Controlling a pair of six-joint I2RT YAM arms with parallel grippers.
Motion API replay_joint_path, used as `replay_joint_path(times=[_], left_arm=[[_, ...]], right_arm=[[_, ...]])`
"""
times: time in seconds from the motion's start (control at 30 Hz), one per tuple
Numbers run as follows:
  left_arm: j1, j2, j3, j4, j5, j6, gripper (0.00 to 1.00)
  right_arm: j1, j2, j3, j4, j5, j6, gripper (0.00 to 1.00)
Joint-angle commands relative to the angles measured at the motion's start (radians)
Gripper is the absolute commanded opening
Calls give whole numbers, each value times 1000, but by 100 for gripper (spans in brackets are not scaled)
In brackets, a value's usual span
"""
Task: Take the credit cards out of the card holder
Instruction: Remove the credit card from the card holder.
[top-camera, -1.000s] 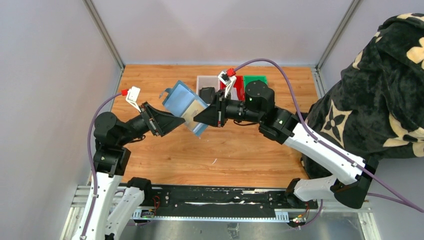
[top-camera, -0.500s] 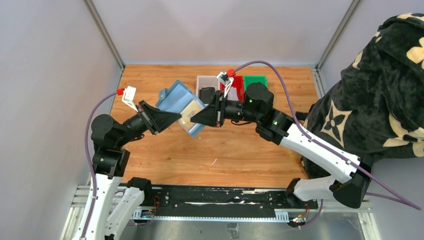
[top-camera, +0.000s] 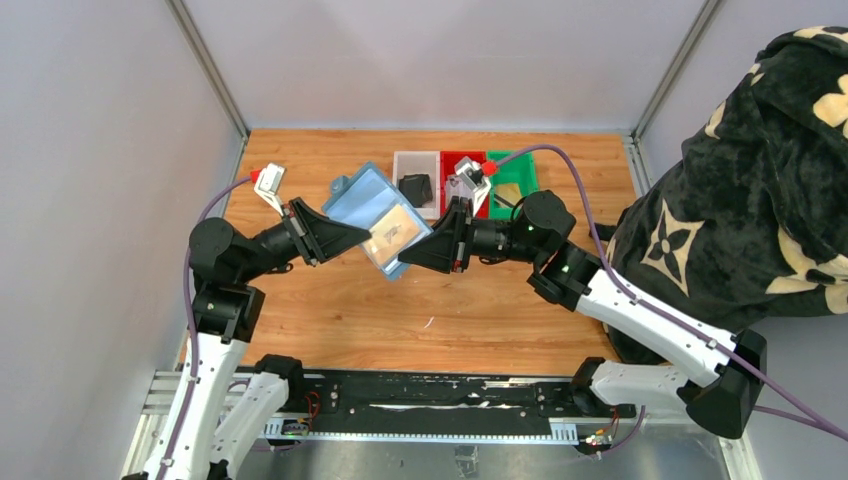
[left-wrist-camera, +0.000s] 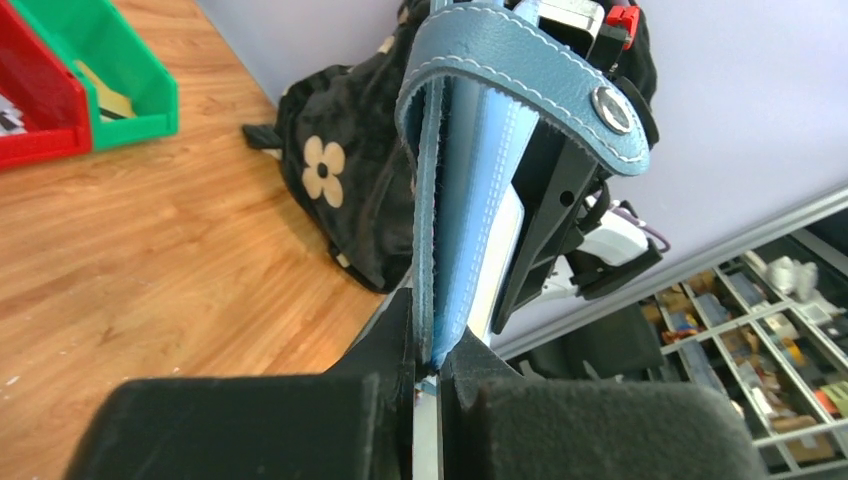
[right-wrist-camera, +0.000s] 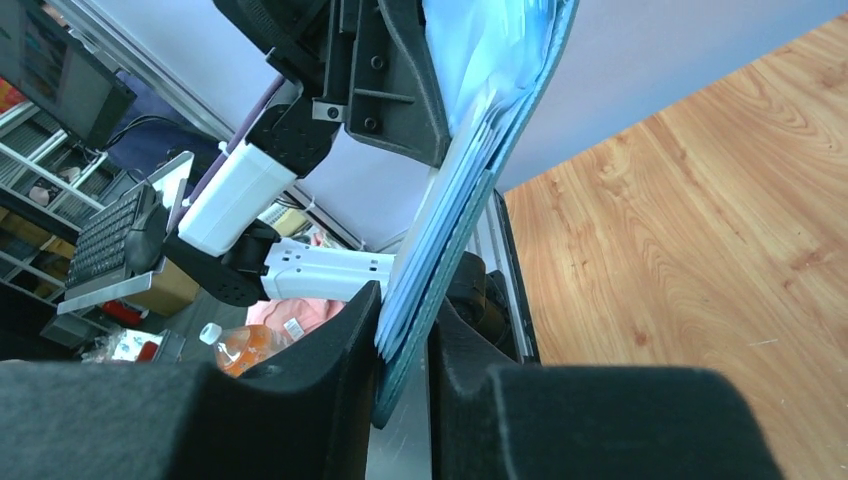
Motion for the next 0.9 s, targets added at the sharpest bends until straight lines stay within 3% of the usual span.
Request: replay_joint_path(times=[0.0,0.13,0.87], left_arm=[[14,20,0,78,3,-66,0],[14,17,10,89,17,-78,0],[14,22,31,74,26,-102,0]], right_arm=[[-14,-45,-19,120,-77,16,23],[-31,-32,-10,104,-55,34,16],[-32,-67,-99,240,-75,6,25]])
